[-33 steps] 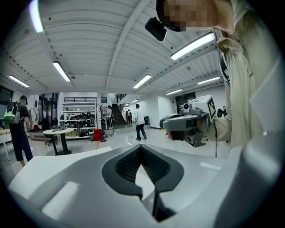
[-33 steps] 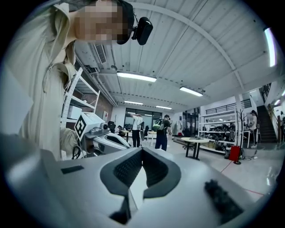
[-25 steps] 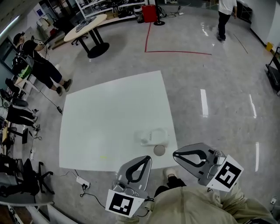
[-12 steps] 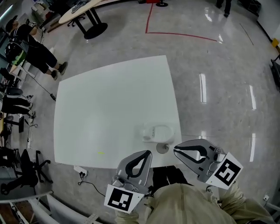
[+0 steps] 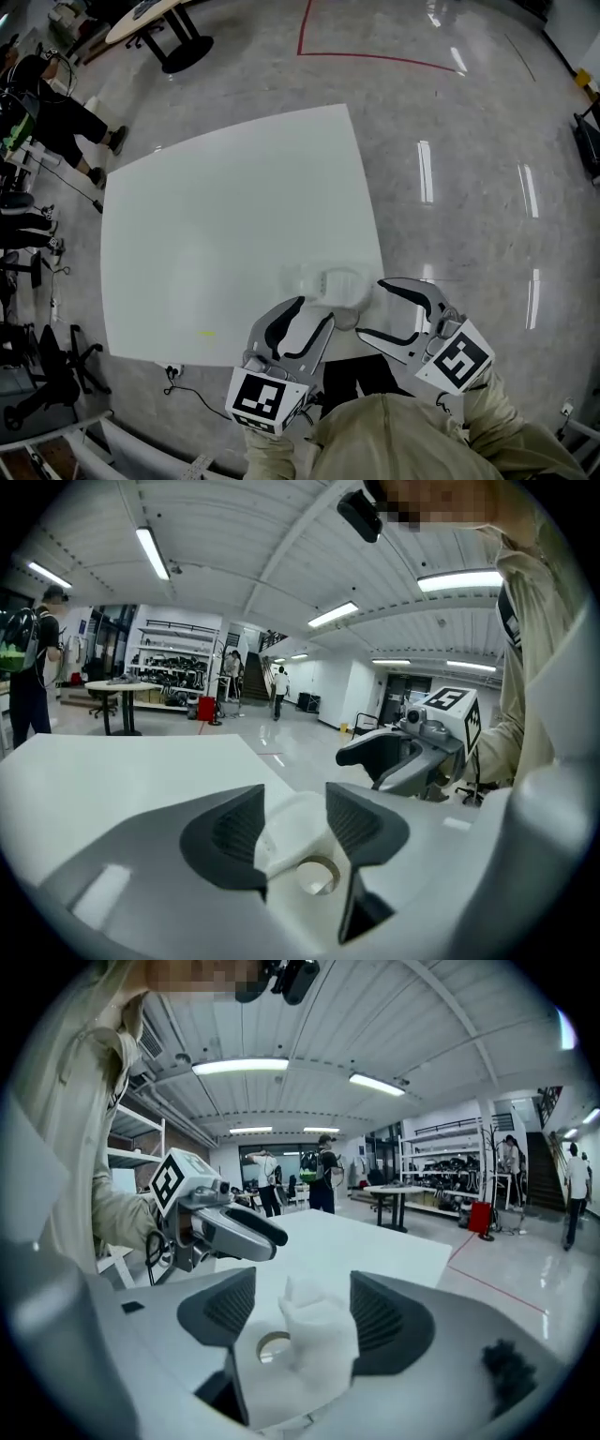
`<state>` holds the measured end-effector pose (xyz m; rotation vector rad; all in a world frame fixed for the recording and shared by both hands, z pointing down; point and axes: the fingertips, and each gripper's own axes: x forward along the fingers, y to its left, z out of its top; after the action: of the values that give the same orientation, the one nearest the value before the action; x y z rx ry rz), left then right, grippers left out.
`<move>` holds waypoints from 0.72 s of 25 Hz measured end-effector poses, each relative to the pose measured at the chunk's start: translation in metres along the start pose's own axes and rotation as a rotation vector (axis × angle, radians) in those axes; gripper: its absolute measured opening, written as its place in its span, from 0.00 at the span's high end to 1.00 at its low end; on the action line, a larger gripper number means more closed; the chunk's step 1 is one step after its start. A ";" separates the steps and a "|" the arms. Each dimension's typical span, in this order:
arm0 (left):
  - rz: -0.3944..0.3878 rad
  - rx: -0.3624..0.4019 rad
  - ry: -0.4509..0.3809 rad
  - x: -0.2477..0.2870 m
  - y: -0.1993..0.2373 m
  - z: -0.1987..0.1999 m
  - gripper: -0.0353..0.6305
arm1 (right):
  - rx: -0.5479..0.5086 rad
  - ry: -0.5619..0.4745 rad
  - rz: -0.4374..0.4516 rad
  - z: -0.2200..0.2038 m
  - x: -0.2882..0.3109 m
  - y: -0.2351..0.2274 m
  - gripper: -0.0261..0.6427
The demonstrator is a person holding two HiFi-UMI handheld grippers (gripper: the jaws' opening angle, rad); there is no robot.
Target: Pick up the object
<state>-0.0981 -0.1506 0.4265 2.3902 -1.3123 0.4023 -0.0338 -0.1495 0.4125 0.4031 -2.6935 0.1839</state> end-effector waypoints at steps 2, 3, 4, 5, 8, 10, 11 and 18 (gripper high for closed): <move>-0.001 -0.014 0.028 0.008 0.004 -0.009 0.55 | -0.016 0.045 -0.011 -0.012 0.007 -0.004 0.44; 0.004 -0.023 0.041 0.012 0.008 -0.014 0.51 | -0.021 0.066 -0.016 -0.019 0.011 -0.006 0.40; 0.010 -0.033 0.054 0.016 0.011 -0.018 0.47 | -0.022 0.086 -0.018 -0.025 0.014 -0.008 0.38; 0.016 -0.042 0.066 0.021 0.015 -0.023 0.44 | -0.020 0.106 -0.019 -0.031 0.018 -0.010 0.36; 0.033 -0.063 0.117 0.035 0.030 -0.037 0.37 | -0.026 0.153 -0.028 -0.046 0.032 -0.018 0.33; 0.040 -0.096 0.159 0.047 0.044 -0.050 0.33 | -0.033 0.181 -0.031 -0.054 0.043 -0.024 0.33; 0.040 -0.116 0.180 0.053 0.050 -0.057 0.32 | -0.033 0.195 -0.027 -0.057 0.049 -0.027 0.33; 0.020 -0.223 0.270 0.078 0.061 -0.086 0.22 | -0.079 0.284 0.020 -0.078 0.069 -0.025 0.33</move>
<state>-0.1150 -0.1986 0.5475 2.0597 -1.1917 0.5330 -0.0568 -0.1764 0.5134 0.3018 -2.4172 0.1288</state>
